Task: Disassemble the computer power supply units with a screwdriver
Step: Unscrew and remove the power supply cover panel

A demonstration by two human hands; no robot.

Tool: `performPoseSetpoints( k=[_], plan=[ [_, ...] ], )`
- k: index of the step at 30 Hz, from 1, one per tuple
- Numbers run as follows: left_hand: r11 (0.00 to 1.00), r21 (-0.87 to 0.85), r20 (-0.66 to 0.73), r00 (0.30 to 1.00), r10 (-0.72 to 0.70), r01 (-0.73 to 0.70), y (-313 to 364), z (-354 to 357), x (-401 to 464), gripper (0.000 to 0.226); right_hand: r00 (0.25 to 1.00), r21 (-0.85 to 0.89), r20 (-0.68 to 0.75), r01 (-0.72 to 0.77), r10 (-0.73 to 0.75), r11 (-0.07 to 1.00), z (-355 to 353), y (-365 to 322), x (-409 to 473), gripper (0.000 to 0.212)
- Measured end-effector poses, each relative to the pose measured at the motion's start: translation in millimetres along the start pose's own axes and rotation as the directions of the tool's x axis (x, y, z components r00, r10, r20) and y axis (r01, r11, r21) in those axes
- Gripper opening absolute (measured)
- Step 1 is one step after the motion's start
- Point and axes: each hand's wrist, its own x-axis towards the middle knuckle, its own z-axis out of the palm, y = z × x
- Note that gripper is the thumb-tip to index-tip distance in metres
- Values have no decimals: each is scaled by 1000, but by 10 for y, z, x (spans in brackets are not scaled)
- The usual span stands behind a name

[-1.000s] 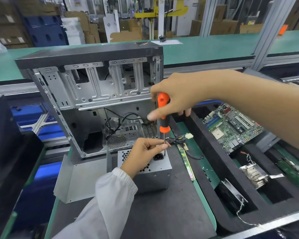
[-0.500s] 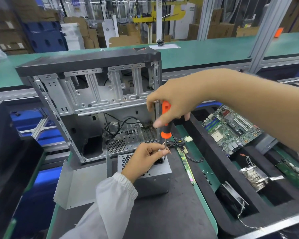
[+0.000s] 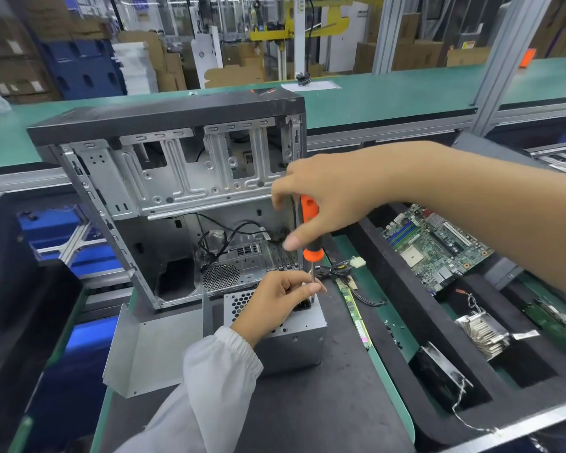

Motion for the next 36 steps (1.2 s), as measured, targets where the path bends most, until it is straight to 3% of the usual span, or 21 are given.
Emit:
performPoseSetpoints(
  k=[2, 3, 6, 8, 9, 12, 15, 17, 19, 21, 22, 25, 30, 32, 34, 36],
  plan=[
    [1000, 0, -6, 1000, -11, 11, -7, -2, -3, 18, 986, -55, -70, -158, 154, 986, 21, -31, -7, 77],
    [1000, -1, -4, 1000, -14, 14, -10, -1, -3, 18, 977, -65, -70, -205, 200, 977, 32, -39, -6, 76],
    [1000, 5, 6, 1000, -6, 6, -14, 4, 0, 18, 987, -148, -2, -160, 162, 976, 31, -1, 28, 53],
    [1000, -1, 3, 1000, -11, 11, -14, 7, 2, 17, 994, -98, 95, -50, 59, 994, -39, 33, 19, 22],
    [1000, -5, 2, 1000, -14, 14, -17, 8, 3, 17, 988, -43, 151, -10, 17, 999, -88, 43, -4, 18],
    [1000, 2, 10, 1000, -2, 2, -28, 11, 9, 16, 981, 35, 186, 49, -55, 998, -126, 74, -19, 42],
    [1000, 15, 13, 1000, 1, -1, -31, 8, 7, 16, 990, 4, 78, -122, 121, 993, -57, 27, 7, 72],
    [1000, 20, 11, 1000, -7, 7, -33, 5, 6, 17, 974, -54, 64, -215, 218, 975, 7, 1, 40, 76],
    [1000, 23, 7, 1000, -14, 13, -42, 4, 11, 16, 978, -103, 113, -164, 176, 981, 20, 19, 72, 56],
    [1000, 23, 4, 1000, -15, 14, -50, 6, 15, 16, 989, -40, 142, -41, 46, 998, -35, 62, 47, 20],
    [1000, 20, 5, 1000, -14, 14, -53, 6, 18, 16, 987, 10, 164, 2, -4, 1000, -78, 75, 17, 15],
    [1000, 19, 19, 1000, 0, 0, -45, 6, 23, 16, 984, 57, 170, 47, -57, 997, -128, 87, -21, 42],
    [999, 37, 21, 1000, 4, -4, -27, 5, 22, 16, 978, 32, 72, -196, 193, 980, -16, -7, 7, 70],
    [1000, 24, 14, 1000, -11, 10, -27, 9, 20, 17, 980, -17, 95, -175, 176, 984, 2, 18, 45, 56],
    [1000, 16, 8, 1000, -23, 23, -23, 13, 20, 17, 988, -9, 129, -85, 85, 996, -46, 49, 33, 18],
    [1000, 19, 3, 1000, -25, 25, -25, 18, 23, 17, 982, 47, 188, -24, 15, 999, -103, 69, -1, 27]
  ],
)
